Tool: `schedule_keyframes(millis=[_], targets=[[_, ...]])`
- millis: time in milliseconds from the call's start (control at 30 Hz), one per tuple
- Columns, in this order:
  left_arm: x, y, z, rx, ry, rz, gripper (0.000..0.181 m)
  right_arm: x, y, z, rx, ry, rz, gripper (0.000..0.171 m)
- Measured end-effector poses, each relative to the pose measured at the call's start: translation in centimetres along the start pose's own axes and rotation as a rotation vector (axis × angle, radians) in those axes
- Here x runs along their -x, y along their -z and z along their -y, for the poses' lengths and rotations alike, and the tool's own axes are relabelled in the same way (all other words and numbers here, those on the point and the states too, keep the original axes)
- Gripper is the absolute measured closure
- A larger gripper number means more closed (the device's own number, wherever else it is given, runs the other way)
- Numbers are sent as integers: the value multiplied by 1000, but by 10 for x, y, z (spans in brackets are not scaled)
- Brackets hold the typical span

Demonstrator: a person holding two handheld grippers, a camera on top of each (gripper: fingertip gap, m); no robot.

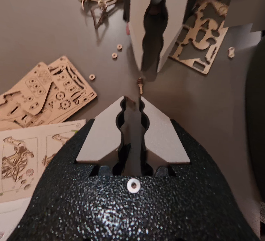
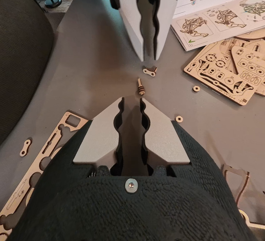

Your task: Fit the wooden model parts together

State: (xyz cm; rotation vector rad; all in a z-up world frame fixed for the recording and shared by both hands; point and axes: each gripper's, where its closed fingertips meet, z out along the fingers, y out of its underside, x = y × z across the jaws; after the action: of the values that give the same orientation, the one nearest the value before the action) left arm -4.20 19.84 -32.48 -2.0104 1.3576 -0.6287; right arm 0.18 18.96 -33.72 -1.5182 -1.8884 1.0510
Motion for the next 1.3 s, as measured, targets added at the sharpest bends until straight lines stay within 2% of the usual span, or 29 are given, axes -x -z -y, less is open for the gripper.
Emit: schedule_keyframes(millis=[100,233,333,467,600,700,733,900,1000,1200,1300], targets=[[-11,-8,7,-23,-114,8,158,-6,2,5,-31,34,-60,152],[-12,-18,13,-33,-278,121,165,-6,-1,2,1,64,-72,151],[-8,-20,9,-11,-268,138,167,-6,-1,2,-2,61,-67,151],[-11,-23,6,-13,-204,79,165,-6,0,3,-14,46,-59,152],[-11,-29,-3,41,-237,96,167,-5,-1,2,-5,51,-53,153],[-13,-31,-2,45,-230,94,172,-4,0,3,-9,51,-48,153],[-14,-31,-3,49,-233,96,179,-4,0,3,-14,49,-46,153],[-11,-32,-1,35,-307,133,180,-4,1,4,-19,43,-38,156],[-4,-33,5,7,-424,213,181,-6,1,4,-22,37,-55,160],[18,-21,24,-64,-783,531,180,-25,13,13,-114,-55,-139,164],[20,-17,31,-99,-839,596,180,-34,22,19,-181,-108,-177,166]])
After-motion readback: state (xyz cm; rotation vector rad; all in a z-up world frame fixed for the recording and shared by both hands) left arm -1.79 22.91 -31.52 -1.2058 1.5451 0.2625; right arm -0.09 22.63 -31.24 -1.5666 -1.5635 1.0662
